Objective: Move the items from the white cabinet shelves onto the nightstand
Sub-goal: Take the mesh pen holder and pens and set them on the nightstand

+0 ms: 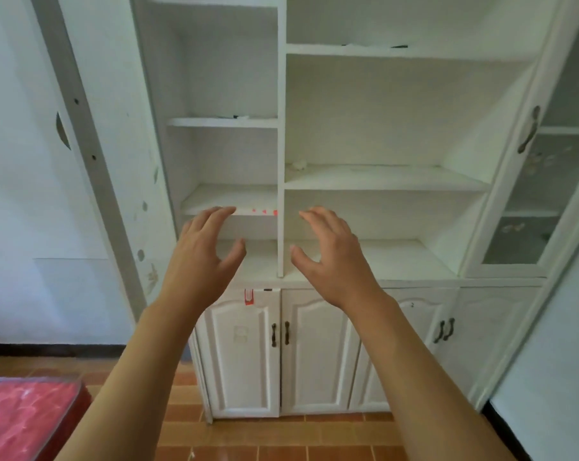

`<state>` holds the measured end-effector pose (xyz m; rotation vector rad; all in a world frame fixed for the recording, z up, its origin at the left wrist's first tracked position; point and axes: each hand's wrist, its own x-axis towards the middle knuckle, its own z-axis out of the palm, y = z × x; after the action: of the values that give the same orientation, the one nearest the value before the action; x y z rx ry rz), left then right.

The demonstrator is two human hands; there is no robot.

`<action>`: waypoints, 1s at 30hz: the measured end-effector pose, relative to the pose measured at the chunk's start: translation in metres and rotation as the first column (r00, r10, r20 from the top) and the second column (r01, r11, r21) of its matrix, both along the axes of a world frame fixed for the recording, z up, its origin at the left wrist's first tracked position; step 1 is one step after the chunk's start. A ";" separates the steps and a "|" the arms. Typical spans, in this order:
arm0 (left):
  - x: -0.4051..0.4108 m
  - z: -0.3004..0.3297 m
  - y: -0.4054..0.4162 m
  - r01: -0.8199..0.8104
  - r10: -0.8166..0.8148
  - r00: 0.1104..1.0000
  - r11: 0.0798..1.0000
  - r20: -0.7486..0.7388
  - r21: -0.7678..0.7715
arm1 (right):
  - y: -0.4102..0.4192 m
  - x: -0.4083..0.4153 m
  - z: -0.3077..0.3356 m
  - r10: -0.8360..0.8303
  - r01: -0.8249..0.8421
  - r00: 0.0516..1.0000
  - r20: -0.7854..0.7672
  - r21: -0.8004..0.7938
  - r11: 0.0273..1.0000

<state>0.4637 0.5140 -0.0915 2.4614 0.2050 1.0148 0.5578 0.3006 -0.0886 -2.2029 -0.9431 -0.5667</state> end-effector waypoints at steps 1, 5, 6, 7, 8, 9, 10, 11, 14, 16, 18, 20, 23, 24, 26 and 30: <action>0.013 0.007 0.008 0.007 -0.007 1.000 1.000 0.022 0.015 | 0.006 0.011 0.007 -0.007 0.007 1.000 0.018 0.001 1.000; 0.067 0.035 0.045 0.020 -0.026 0.995 0.998 0.092 0.061 | 0.036 0.056 0.034 -0.045 0.045 0.996 0.075 -0.005 0.999; 0.079 0.041 0.054 0.022 -0.028 0.994 0.998 0.101 0.066 | 0.045 0.066 0.040 -0.050 0.051 0.995 0.086 -0.005 0.999; 0.091 0.048 0.064 0.023 -0.030 0.994 0.997 0.109 0.069 | 0.055 0.076 0.046 -0.052 0.053 0.993 0.101 -0.002 0.999; 0.101 0.053 0.073 0.027 -0.035 0.992 0.997 0.117 0.070 | 0.066 0.086 0.052 -0.055 0.055 0.991 0.119 0.002 0.998; 0.112 0.058 0.082 0.035 -0.044 0.991 0.997 0.127 0.074 | 0.075 0.095 0.058 -0.057 0.056 0.989 0.135 0.009 0.998; 0.122 0.063 0.091 0.045 -0.055 0.989 0.996 0.135 0.079 | 0.085 0.104 0.063 -0.059 0.057 0.988 0.144 0.017 0.998; 0.132 0.068 0.099 0.052 -0.064 0.988 0.995 0.139 0.084 | 0.094 0.113 0.068 -0.062 0.059 0.987 0.150 0.026 0.998; 0.159 0.078 0.123 0.051 -0.064 0.988 0.994 0.138 0.095 | 0.119 0.138 0.079 -0.068 0.062 0.985 0.161 0.038 0.997; 0.176 0.084 0.136 0.051 -0.065 0.986 0.995 0.154 0.089 | 0.134 0.155 0.085 -0.062 0.057 0.984 0.166 0.033 0.998; 0.192 0.087 0.148 0.049 -0.060 0.984 0.996 0.166 0.071 | 0.149 0.172 0.090 -0.044 0.042 0.984 0.172 0.014 0.999; 0.207 0.088 0.157 0.034 -0.044 0.984 0.998 0.171 0.060 | 0.162 0.189 0.094 -0.020 0.022 0.983 0.183 -0.013 1.000; 0.231 0.088 0.166 -0.003 -0.009 0.985 0.998 0.174 0.064 | 0.180 0.217 0.101 0.015 -0.011 0.980 0.199 -0.021 1.000; 0.239 0.089 0.169 -0.020 0.009 0.984 0.998 0.176 0.061 | 0.185 0.227 0.102 0.031 -0.027 0.979 0.200 -0.023 0.999; 0.255 0.090 0.174 -0.053 0.043 0.982 0.997 0.182 0.050 | 0.192 0.249 0.104 0.072 -0.067 0.976 0.204 -0.034 0.997; 0.290 0.095 0.175 -0.110 0.098 0.978 0.992 0.184 0.061 | 0.200 0.299 0.110 0.138 -0.125 0.962 0.235 -0.069 0.990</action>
<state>0.7534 0.6887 0.0039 2.4249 0.2444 1.3037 0.8568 0.5004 0.0213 -2.1315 -1.2328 -0.7635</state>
